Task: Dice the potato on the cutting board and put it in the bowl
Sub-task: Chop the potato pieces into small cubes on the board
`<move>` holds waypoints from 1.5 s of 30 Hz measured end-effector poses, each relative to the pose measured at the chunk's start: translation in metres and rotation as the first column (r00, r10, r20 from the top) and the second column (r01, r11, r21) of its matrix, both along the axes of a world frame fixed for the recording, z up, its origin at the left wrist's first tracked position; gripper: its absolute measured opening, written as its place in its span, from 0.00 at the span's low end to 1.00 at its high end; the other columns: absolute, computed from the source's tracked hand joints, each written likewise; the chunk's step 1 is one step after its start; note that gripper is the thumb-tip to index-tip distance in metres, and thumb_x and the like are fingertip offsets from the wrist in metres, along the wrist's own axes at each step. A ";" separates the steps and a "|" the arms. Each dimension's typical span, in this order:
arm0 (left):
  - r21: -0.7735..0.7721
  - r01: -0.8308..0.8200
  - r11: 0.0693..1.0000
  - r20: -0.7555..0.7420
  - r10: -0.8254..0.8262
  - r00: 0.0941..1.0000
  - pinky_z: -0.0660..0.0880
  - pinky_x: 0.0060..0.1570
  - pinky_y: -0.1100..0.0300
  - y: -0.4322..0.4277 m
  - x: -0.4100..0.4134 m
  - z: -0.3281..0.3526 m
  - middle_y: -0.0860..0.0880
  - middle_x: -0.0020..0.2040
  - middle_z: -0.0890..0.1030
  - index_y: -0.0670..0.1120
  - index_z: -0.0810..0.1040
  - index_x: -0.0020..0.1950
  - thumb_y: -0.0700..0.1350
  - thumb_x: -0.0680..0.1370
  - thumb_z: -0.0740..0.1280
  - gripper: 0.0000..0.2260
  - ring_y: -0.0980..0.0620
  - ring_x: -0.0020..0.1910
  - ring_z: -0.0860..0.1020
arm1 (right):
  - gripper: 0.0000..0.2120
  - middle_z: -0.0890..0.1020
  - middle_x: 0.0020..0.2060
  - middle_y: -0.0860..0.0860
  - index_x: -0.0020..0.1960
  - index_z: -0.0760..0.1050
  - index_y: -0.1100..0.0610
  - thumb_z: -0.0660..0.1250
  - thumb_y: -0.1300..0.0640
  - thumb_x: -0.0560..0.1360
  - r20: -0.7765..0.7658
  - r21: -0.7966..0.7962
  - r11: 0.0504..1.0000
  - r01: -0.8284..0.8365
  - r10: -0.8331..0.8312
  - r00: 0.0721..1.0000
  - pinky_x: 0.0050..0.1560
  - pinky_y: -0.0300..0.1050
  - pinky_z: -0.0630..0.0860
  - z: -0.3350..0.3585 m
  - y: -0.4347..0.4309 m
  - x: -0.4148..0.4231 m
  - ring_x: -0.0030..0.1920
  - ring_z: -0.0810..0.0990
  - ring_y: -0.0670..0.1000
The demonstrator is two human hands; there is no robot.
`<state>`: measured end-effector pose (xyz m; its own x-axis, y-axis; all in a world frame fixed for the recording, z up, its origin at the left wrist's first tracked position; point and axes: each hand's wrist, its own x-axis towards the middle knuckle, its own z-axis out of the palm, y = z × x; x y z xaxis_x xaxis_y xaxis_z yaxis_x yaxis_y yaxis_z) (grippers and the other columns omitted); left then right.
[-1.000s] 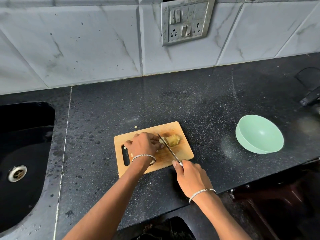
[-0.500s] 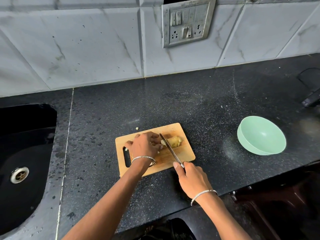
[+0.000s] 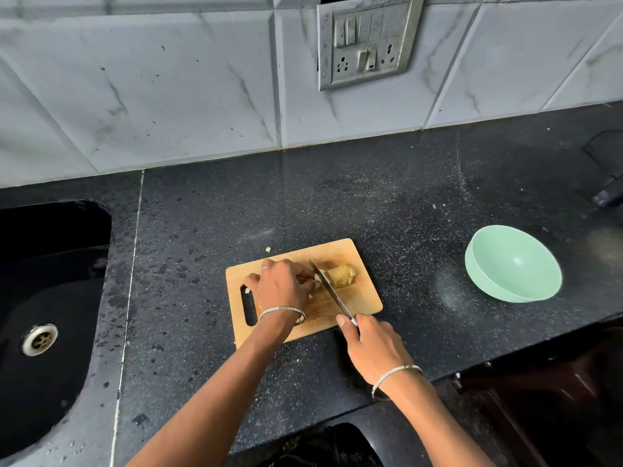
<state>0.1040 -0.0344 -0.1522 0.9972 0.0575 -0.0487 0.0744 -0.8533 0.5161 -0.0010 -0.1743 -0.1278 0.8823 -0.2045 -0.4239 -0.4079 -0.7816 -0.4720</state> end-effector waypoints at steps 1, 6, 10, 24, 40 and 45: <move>0.003 0.004 1.000 0.000 -0.004 1.000 0.59 0.52 0.48 -0.001 0.000 0.000 0.58 0.42 0.82 0.59 0.84 0.44 0.55 0.69 0.75 0.06 0.51 0.54 0.69 | 0.21 0.79 0.43 0.54 0.37 0.65 0.50 0.51 0.37 0.80 0.001 -0.003 1.000 0.002 -0.002 1.000 0.41 0.49 0.72 -0.001 0.000 0.000 0.44 0.79 0.60; 0.022 0.000 1.000 -0.006 0.000 1.000 0.56 0.49 0.50 -0.004 -0.002 0.003 0.59 0.44 0.83 0.59 0.84 0.45 0.54 0.70 0.75 0.05 0.52 0.55 0.69 | 0.19 0.80 0.46 0.55 0.43 0.69 0.51 0.51 0.37 0.80 0.003 -0.032 0.999 0.007 -0.007 1.000 0.43 0.50 0.72 -0.002 0.004 0.002 0.47 0.79 0.61; 0.039 -0.008 0.999 0.002 0.008 1.000 0.55 0.50 0.50 -0.005 -0.004 0.004 0.58 0.44 0.83 0.59 0.84 0.45 0.54 0.71 0.74 0.04 0.53 0.55 0.69 | 0.21 0.79 0.46 0.56 0.45 0.71 0.52 0.51 0.37 0.80 -0.019 -0.001 1.000 0.016 -0.016 1.000 0.46 0.51 0.74 -0.005 0.005 0.006 0.46 0.78 0.61; 0.011 -0.046 0.999 0.077 0.045 0.996 0.57 0.50 0.49 -0.003 -0.005 -0.005 0.56 0.37 0.82 0.57 0.84 0.43 0.51 0.72 0.72 0.02 0.50 0.53 0.69 | 0.22 0.79 0.50 0.55 0.51 0.73 0.55 0.50 0.40 0.81 -0.019 -0.078 0.996 -0.049 0.048 0.999 0.45 0.50 0.75 -0.005 0.010 0.000 0.50 0.79 0.60; 0.108 0.003 0.994 0.101 -0.014 0.995 0.61 0.49 0.50 0.008 -0.012 0.001 0.55 0.51 0.81 0.56 0.81 0.51 0.54 0.72 0.66 0.10 0.48 0.55 0.71 | 0.20 0.79 0.50 0.57 0.53 0.72 0.55 0.50 0.41 0.82 0.062 -0.150 0.989 0.009 0.000 0.998 0.43 0.51 0.68 -0.001 0.001 -0.007 0.53 0.78 0.63; 0.150 0.130 0.980 0.067 -0.142 0.988 0.64 0.52 0.49 0.008 -0.011 0.001 0.58 0.55 0.78 0.61 0.79 0.57 0.60 0.70 0.71 0.15 0.50 0.56 0.70 | 0.24 0.80 0.50 0.57 0.50 0.75 0.56 0.51 0.38 0.80 -0.031 0.042 0.999 0.008 -0.007 1.000 0.49 0.52 0.72 -0.012 0.002 -0.003 0.53 0.78 0.62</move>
